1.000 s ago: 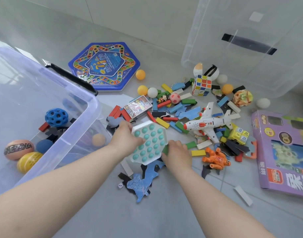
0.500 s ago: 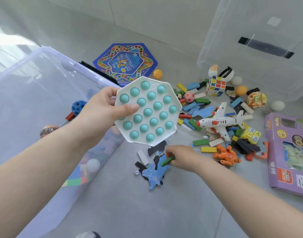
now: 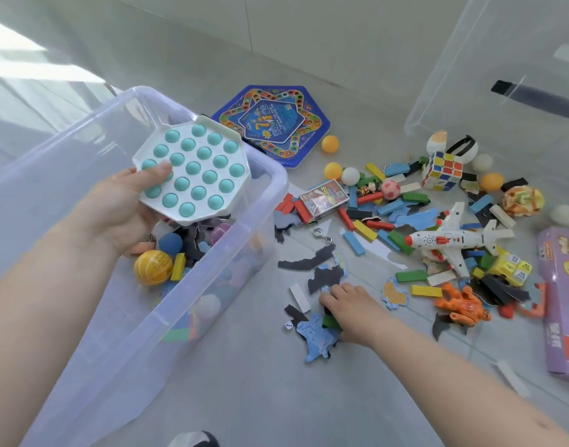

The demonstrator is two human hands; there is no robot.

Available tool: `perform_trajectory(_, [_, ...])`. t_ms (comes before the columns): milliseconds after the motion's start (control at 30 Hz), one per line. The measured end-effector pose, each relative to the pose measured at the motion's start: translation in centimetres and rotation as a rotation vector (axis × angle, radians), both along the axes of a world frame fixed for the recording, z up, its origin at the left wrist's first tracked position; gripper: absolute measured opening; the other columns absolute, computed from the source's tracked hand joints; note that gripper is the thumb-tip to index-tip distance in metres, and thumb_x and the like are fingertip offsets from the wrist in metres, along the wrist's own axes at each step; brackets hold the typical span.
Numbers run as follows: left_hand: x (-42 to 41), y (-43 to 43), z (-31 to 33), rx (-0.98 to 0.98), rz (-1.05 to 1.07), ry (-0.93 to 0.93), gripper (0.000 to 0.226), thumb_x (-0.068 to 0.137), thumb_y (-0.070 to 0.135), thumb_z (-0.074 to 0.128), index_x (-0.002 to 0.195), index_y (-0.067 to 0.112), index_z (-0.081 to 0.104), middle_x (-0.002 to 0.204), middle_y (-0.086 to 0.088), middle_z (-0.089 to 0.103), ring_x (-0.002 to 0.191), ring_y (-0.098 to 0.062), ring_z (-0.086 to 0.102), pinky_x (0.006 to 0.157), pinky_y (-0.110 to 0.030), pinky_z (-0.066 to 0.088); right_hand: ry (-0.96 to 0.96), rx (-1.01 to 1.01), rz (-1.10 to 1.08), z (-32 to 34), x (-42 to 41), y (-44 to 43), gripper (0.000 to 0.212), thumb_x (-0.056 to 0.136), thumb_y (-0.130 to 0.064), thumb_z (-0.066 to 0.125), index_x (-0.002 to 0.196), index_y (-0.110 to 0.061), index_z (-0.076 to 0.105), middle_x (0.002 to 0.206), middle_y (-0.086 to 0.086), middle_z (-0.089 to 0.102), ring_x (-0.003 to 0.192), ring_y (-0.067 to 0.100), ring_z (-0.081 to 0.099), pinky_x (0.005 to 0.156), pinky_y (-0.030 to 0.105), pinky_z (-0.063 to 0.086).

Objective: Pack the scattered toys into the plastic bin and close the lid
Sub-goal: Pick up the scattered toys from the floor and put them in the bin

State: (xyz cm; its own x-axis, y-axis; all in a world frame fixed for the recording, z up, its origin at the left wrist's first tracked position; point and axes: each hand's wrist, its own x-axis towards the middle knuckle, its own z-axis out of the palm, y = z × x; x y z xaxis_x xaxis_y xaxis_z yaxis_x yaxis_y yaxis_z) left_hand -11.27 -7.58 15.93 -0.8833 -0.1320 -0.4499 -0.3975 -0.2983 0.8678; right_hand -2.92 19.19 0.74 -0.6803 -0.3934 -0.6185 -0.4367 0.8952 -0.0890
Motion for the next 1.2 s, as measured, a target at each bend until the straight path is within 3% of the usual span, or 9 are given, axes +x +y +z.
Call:
perform_trajectory(167, [0.5,-4.8,-1.7,-0.222,0.029,-0.018,0.016,0.090,0.000,0.046,0.088,0.014,0.054,0.058,0.011,0.072,0.054,-0.005,0.069,0.047,-0.021,0.056,-0.078,0.063,-0.141,0.1,-0.8,-0.4,0.058,0.079,-0.031,0.065,0.125,-0.008,0.038,0.125,0.012,0.047,0.116,0.026,0.044,0.088,0.031,0.035])
perform_trajectory(267, [2.0,-6.7,-4.0,-0.323,-0.067,-0.160,0.014,0.089,-0.002,0.047,0.091,0.010,0.054,0.065,0.002,0.072,0.048,-0.006,0.068,0.044,-0.021,0.055,-0.104,0.034,-0.212,0.1,-1.2,-0.5,0.025,0.078,-0.035,0.065,0.083,-0.017,0.048,0.089,0.005,0.049,0.091,0.023,0.045,0.067,0.026,0.033])
perform_trajectory(333, [3.1,-7.8,-5.1,-0.368,-0.140,-0.248,0.013,0.089,-0.003,0.049,0.089,0.009,0.054,0.069,-0.001,0.071,0.047,-0.007,0.067,0.044,-0.020,0.055,-0.172,-0.052,-0.349,0.4,-1.4,-0.2,0.032,0.078,-0.031,0.065,0.067,-0.016,0.039,0.073,0.000,0.040,0.081,0.020,0.041,0.054,0.025,0.029])
perform_trajectory(500, [4.9,-10.0,-6.0,-0.551,-0.309,-0.400,0.018,0.085,-0.005,0.055,0.080,0.012,0.052,0.058,0.001,0.070,0.044,-0.011,0.066,0.044,-0.022,0.054,-0.287,-0.315,-0.735,4.4,-2.7,0.5,0.022,0.081,-0.020,0.066,0.095,-0.013,0.051,0.078,-0.001,0.057,0.062,0.009,0.055,0.046,0.008,0.039])
perform_trajectory(667, [5.2,-10.4,-6.2,-0.772,-0.354,-0.474,0.023,0.082,-0.006,0.059,0.072,0.012,0.050,0.078,-0.011,0.058,0.073,-0.028,0.056,0.058,-0.027,0.043,-0.194,-0.571,-0.982,13.1,-4.8,-0.5,0.021,0.083,-0.013,0.066,0.092,-0.008,0.048,0.066,0.001,0.061,0.033,-0.004,0.056,0.034,0.008,0.041])
perform_trajectory(800, [4.9,-10.7,-6.4,-0.954,-0.466,-0.528,0.023,0.081,-0.003,0.060,0.102,0.002,0.054,0.098,-0.018,0.059,0.093,-0.032,0.055,0.075,-0.034,0.045,0.204,-0.938,-1.004,20.4,-6.0,-3.1,0.015,0.080,-0.020,0.067,0.085,-0.021,0.053,0.083,0.009,0.068,0.068,0.016,0.068,0.061,0.023,0.052])
perform_trajectory(900, [5.0,-11.2,-6.2,-1.111,-0.605,-0.594,0.036,0.082,0.004,0.058,0.117,0.002,0.051,0.118,-0.018,0.059,0.109,-0.032,0.055,0.088,-0.034,0.044,0.065,-1.142,-0.805,23.3,-7.5,-8.2,0.017,0.078,-0.013,0.069,0.080,-0.020,0.053,0.057,-0.006,0.067,0.054,0.009,0.067,0.047,0.015,0.052])
perform_trajectory(1067, [5.2,-13.2,-6.9,-1.207,-0.593,-0.668,0.039,0.084,0.003,0.048,0.122,0.011,0.050,0.125,-0.011,0.056,0.114,-0.028,0.053,0.092,-0.033,0.044,-0.170,-0.538,-0.314,19.0,-9.7,-20.9,0.027,0.080,-0.020,0.067,0.069,-0.013,0.043,0.062,0.000,0.048,0.051,0.013,0.046,0.039,0.014,0.040])
perform_trajectory(1200, [5.0,-13.8,-8.4,-1.247,-0.602,-0.672,0.041,0.087,0.004,0.042,0.127,0.011,0.049,0.131,-0.011,0.053,0.119,-0.026,0.051,0.096,-0.033,0.041,-0.320,-0.251,-0.230,12.9,-8.6,-24.3,0.034,0.083,-0.020,0.064,0.063,-0.011,0.038,0.064,0.002,0.039,0.056,0.015,0.041,0.047,0.022,0.034])
